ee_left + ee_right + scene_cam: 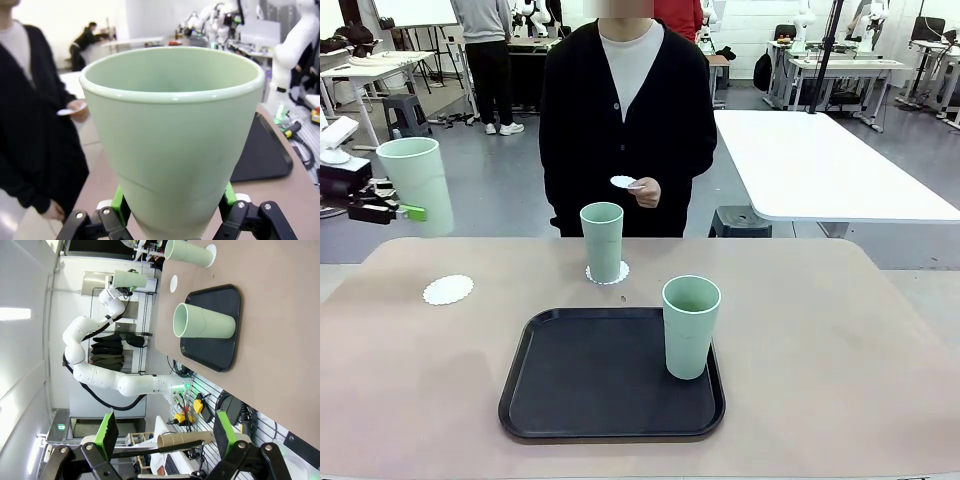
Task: Place coasters on the table and set cups on them.
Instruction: Take one Reusable plastic cup from the Flat Tray and place it on a coaster set by the human.
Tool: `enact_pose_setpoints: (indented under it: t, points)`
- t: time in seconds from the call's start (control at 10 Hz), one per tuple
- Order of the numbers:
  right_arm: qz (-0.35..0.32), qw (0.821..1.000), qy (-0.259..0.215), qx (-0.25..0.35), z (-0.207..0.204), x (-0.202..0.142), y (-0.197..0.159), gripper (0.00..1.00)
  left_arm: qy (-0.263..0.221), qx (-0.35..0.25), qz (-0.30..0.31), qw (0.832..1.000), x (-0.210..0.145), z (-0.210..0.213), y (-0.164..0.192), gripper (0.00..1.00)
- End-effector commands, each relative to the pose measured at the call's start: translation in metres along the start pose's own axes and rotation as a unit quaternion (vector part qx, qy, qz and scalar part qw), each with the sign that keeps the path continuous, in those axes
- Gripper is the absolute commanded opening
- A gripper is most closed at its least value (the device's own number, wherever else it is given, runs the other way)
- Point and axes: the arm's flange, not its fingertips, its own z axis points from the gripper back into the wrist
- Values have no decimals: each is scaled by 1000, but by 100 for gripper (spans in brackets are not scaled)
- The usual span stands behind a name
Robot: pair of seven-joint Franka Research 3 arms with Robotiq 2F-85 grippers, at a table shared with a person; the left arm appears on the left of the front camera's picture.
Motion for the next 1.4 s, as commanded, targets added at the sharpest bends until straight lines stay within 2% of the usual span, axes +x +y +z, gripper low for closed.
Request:
enact_pose_setpoints:
  t: [0.0, 0.2, 0.8, 1.1, 1.3]
  points:
    - [3, 1000, 1, 5, 0, 0, 0, 100, -20, 4, 13, 1000, -13, 1, 9, 83]
    - [3, 1000, 1, 5, 0, 0, 0, 100, -7, 4, 26, 1000, -37, 0, 9, 83]
    - [3, 1000, 1, 5, 0, 0, 0, 100, 28, -3, -7, 1000, -83, -21, -1, 83]
    - [3, 1000, 1, 5, 0, 0, 0, 100, 18, -15, -4, 1000, -98, -20, -6, 83]
    - [3, 1000, 1, 5, 0, 0, 0, 100, 11, 2, -1, 1000, -93, -19, -11, 83]
